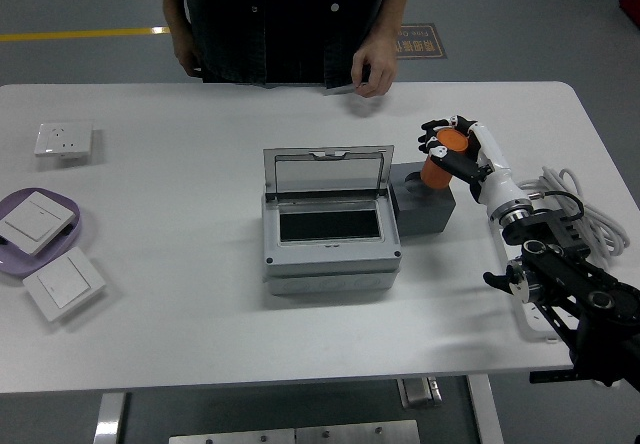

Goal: Pick up the cylinder from the cube,place it in the box,flap close box

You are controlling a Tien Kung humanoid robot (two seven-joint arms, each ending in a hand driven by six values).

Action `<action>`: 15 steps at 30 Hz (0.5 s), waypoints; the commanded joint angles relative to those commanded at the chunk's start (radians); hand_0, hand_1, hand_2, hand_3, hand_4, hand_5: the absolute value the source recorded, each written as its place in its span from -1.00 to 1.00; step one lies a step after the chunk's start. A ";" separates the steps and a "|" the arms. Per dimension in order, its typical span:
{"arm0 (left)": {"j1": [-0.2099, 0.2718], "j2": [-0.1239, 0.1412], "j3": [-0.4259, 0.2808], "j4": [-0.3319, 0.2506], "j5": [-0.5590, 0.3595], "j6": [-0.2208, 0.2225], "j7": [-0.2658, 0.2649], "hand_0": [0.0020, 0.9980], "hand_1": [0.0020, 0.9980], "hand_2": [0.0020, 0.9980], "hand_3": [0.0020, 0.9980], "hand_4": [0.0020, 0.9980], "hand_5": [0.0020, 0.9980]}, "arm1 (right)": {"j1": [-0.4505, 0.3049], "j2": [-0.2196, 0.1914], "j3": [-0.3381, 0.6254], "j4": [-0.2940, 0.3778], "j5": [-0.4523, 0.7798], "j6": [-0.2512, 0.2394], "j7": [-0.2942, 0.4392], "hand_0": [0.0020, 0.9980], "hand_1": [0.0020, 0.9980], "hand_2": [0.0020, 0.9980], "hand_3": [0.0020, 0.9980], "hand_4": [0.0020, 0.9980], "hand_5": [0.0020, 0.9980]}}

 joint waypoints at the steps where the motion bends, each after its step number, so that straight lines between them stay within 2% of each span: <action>1: 0.000 0.000 0.000 0.000 -0.001 0.000 -0.001 0.23 0.25 0.24 0.28 0.40 -0.67 | -0.003 0.000 0.006 0.007 -0.002 -0.003 0.001 0.08 -0.12 -0.18 -0.46 -1.00 -1.00; 2: 0.000 -0.001 0.000 0.000 -0.002 0.000 -0.002 0.23 0.25 0.25 0.29 0.42 -0.61 | -0.005 0.001 0.011 0.013 -0.004 -0.005 0.001 0.02 -0.18 -0.20 -0.51 -1.00 -1.00; 7: 0.002 -0.003 0.003 0.000 -0.007 0.000 -0.005 0.23 0.25 0.25 0.29 0.42 -0.61 | -0.029 -0.005 0.043 0.100 -0.065 -0.040 -0.027 0.02 -0.18 -0.20 -0.51 -1.00 -1.00; 8: 0.003 -0.003 0.005 0.001 -0.008 0.000 -0.005 0.23 0.25 0.30 0.34 0.51 -0.26 | -0.034 -0.008 0.045 0.120 -0.084 -0.048 -0.038 0.00 -0.19 -0.21 -0.52 -1.00 -1.00; 13: 0.004 -0.003 0.008 0.001 -0.010 0.000 -0.005 0.23 0.25 0.30 0.34 0.51 -0.26 | -0.060 -0.015 0.043 0.243 -0.202 -0.076 -0.097 0.00 -0.19 -0.21 -0.52 -1.00 -1.00; 14: 0.004 -0.004 0.008 0.001 -0.010 0.000 -0.005 0.23 0.25 0.30 0.37 0.53 -0.14 | -0.063 -0.016 0.040 0.266 -0.226 -0.081 -0.107 -0.12 -0.29 -0.23 -0.54 -1.00 -1.00; 15: 0.004 -0.004 0.007 0.001 -0.010 0.000 -0.005 0.23 0.25 0.30 0.37 0.53 -0.14 | -0.065 -0.017 0.034 0.294 -0.253 -0.085 -0.117 -0.12 -0.29 -0.23 -0.54 -1.00 -1.00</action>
